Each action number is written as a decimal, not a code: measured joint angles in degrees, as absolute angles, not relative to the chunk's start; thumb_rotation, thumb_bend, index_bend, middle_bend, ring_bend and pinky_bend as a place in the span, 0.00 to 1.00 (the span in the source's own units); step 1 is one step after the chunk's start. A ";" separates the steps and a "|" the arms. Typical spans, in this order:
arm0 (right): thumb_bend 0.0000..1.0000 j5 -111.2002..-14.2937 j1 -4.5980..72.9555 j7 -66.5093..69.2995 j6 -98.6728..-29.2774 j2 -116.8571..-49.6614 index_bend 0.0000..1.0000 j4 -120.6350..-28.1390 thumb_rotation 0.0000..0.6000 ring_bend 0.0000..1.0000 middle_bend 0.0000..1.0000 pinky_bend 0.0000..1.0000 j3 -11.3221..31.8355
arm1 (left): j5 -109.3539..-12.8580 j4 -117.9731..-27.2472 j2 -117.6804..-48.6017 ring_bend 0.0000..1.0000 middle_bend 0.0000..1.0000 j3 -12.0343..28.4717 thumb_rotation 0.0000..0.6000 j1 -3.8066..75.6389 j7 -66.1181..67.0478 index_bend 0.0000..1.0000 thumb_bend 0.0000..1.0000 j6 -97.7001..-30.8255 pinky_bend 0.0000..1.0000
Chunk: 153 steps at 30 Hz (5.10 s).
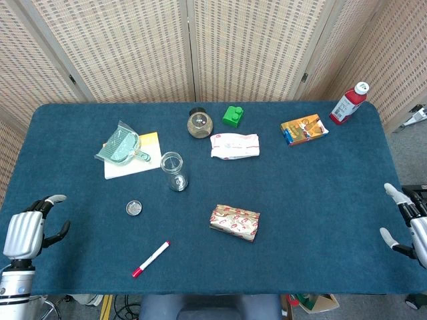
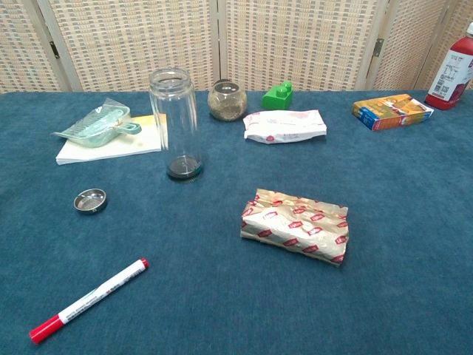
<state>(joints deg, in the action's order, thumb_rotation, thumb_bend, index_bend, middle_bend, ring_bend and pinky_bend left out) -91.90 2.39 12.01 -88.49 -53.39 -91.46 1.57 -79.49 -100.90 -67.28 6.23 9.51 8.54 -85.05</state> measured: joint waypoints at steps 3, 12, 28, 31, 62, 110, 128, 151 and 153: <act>0.31 -91.92 2.41 12.02 -88.46 -53.37 0.02 -91.46 1.00 0.08 0.19 0.23 1.54 | -79.46 -100.78 -67.39 0.33 0.31 6.21 1.00 9.47 8.67 0.28 0.34 -84.97 0.46; 0.30 -91.81 2.29 12.06 -89.30 -52.65 0.02 -91.75 1.00 0.08 0.19 0.23 1.98 | -79.90 -100.60 -66.88 0.33 0.31 6.13 1.00 10.28 8.59 0.28 0.34 -83.08 0.46; 0.31 -91.47 2.71 11.16 -88.73 -51.90 0.02 -92.63 1.00 0.08 0.19 0.23 2.29 | -81.88 -92.84 -70.78 0.58 0.57 6.65 1.00 20.99 4.39 0.36 0.34 -67.54 0.63; 0.31 -91.33 2.66 11.08 -88.63 -51.87 0.02 -92.64 1.00 0.08 0.19 0.23 2.24 | -82.12 -89.58 -73.45 0.72 0.74 6.77 1.00 22.72 4.14 0.37 0.34 -66.11 0.80; 0.31 -90.34 1.99 12.76 -88.41 -52.43 0.02 -90.58 1.00 0.08 0.19 0.23 1.91 | -76.28 -71.51 -88.71 0.93 0.99 6.81 1.00 33.89 8.99 0.54 0.34 -53.62 1.00; 0.30 -90.28 1.04 14.33 -89.22 -52.87 0.02 -89.31 1.00 0.08 0.19 0.23 1.81 | -72.68 -73.38 -86.98 0.95 1.00 6.53 1.00 34.49 10.74 0.63 0.55 -55.01 1.00; 0.30 -90.92 1.08 14.12 -89.76 -52.76 0.02 -89.76 1.00 0.08 0.19 0.23 1.97 | -74.14 -93.07 -73.03 0.95 1.00 12.23 1.00 34.47 13.89 0.63 0.55 -62.92 1.00; 0.30 -90.61 0.54 13.79 -91.23 -51.92 0.02 -90.31 1.00 0.08 0.19 0.23 2.48 | -67.67 -95.62 -72.62 0.96 1.00 19.71 1.00 45.10 19.96 0.63 0.55 -59.77 1.00; 0.30 -90.29 0.39 13.70 -91.53 -51.81 0.02 -90.43 1.00 0.08 0.19 0.23 2.68 | -66.86 -94.60 -73.56 0.96 1.00 19.91 1.00 46.16 20.39 0.63 0.54 -59.20 1.00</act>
<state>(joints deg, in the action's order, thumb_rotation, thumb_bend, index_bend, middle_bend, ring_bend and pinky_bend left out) -90.29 0.39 13.70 -91.53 -51.81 -90.43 2.68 -66.86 -94.60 -73.56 19.91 46.16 20.39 -59.20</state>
